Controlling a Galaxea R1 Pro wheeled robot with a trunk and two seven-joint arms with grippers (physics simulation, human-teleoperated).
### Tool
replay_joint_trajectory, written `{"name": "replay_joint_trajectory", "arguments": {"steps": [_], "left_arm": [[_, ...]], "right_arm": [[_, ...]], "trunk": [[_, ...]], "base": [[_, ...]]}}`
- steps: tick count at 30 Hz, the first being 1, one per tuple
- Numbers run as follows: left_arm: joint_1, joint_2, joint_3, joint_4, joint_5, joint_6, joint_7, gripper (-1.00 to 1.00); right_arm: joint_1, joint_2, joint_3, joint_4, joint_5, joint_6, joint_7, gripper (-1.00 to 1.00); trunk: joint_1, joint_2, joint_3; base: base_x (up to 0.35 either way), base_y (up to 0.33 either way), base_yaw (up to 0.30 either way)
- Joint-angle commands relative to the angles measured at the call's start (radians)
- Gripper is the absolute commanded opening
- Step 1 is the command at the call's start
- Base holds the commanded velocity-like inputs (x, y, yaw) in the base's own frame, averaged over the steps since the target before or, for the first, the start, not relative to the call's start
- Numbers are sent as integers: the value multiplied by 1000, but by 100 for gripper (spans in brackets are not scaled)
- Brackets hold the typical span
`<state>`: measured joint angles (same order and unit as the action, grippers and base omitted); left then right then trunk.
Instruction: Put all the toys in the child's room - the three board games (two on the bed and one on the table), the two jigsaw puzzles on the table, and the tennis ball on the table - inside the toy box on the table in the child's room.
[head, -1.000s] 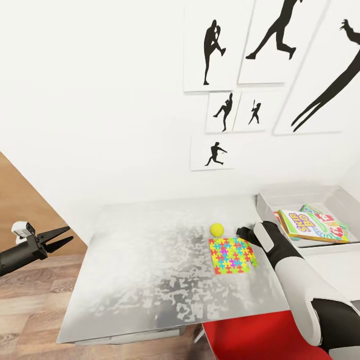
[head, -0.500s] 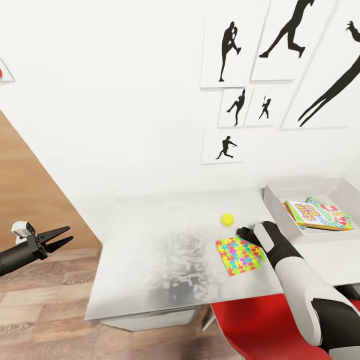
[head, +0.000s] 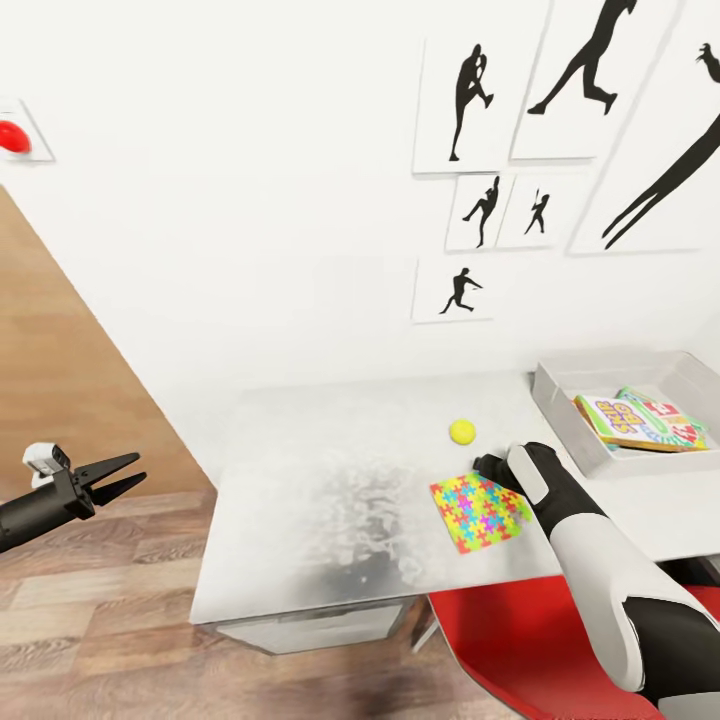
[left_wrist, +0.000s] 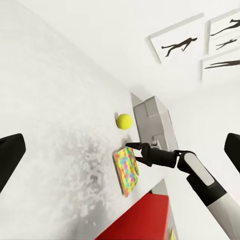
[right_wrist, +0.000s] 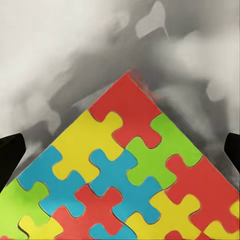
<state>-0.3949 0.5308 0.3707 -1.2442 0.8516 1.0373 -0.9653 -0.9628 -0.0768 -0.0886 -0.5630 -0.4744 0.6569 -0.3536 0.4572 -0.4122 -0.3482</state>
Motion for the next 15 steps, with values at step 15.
{"name": "replay_joint_trajectory", "arguments": {"steps": [15], "left_arm": [[-1, 0, 0, 0, -2, 4, -4, 100]], "right_arm": [[-1, 0, 0, -2, -12, 5, -8, 100]], "trunk": [[0, -2, -2]], "base": [[-86, 66, 0]]}}
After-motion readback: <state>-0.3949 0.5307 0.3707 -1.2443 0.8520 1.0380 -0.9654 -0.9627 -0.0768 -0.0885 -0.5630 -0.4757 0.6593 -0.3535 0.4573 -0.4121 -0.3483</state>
